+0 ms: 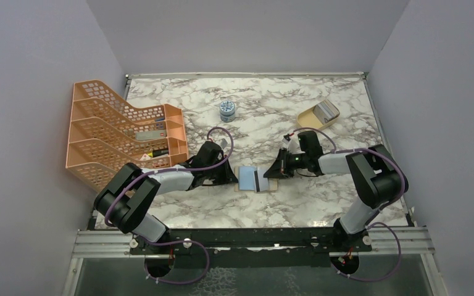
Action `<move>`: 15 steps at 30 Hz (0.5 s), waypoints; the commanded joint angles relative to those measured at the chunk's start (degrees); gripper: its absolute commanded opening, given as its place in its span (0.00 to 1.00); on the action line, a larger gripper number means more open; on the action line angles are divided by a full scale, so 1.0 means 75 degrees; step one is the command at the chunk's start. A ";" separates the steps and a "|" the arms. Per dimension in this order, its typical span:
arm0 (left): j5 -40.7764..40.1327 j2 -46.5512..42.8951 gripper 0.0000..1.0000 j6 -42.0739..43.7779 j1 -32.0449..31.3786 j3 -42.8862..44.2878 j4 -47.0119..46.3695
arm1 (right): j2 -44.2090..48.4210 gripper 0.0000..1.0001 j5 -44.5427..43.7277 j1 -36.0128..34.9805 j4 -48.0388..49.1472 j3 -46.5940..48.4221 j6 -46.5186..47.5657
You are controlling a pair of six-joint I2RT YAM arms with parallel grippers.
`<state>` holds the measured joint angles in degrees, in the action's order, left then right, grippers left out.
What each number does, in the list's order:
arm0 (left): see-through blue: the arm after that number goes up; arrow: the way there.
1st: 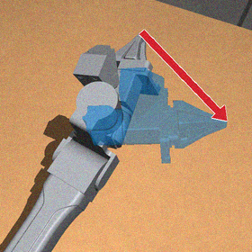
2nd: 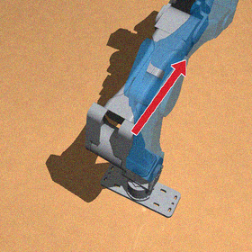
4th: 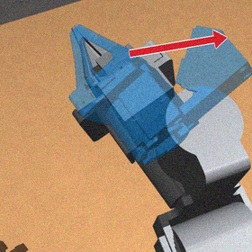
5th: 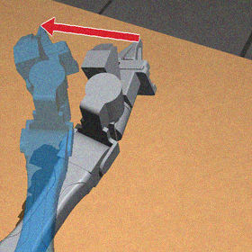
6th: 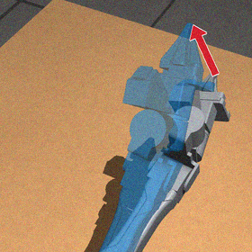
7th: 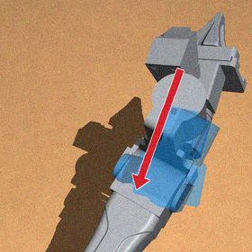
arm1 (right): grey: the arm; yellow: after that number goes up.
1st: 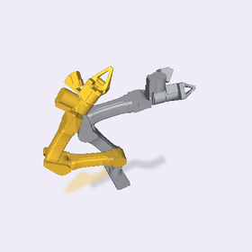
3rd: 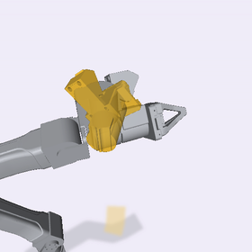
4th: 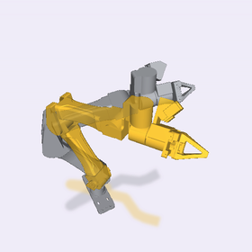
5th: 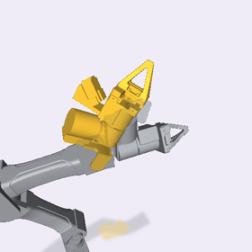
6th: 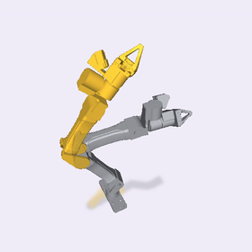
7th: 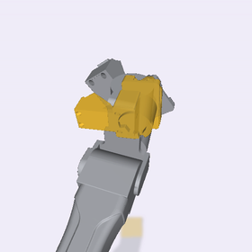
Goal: Put the credit cards into the card holder
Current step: Insert the credit card into the card holder.
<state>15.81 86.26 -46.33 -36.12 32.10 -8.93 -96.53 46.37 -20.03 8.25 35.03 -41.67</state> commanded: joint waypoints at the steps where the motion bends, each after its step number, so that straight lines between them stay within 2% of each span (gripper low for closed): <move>1: -0.0210 0.0078 0.05 0.0159 -0.0013 -0.0047 0.0334 | -0.0222 0.01 0.0120 0.0015 0.0372 0.0166 0.0190; 15: 0.0004 0.0089 0.05 -0.0102 -0.0024 -0.0170 0.0138 | -0.0152 0.01 -0.0260 0.0011 0.0810 0.0043 0.0261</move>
<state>15.84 86.26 -46.52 -36.12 32.08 -8.95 -97.34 46.57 -20.03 11.33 35.27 -40.69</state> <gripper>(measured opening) 0.051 0.015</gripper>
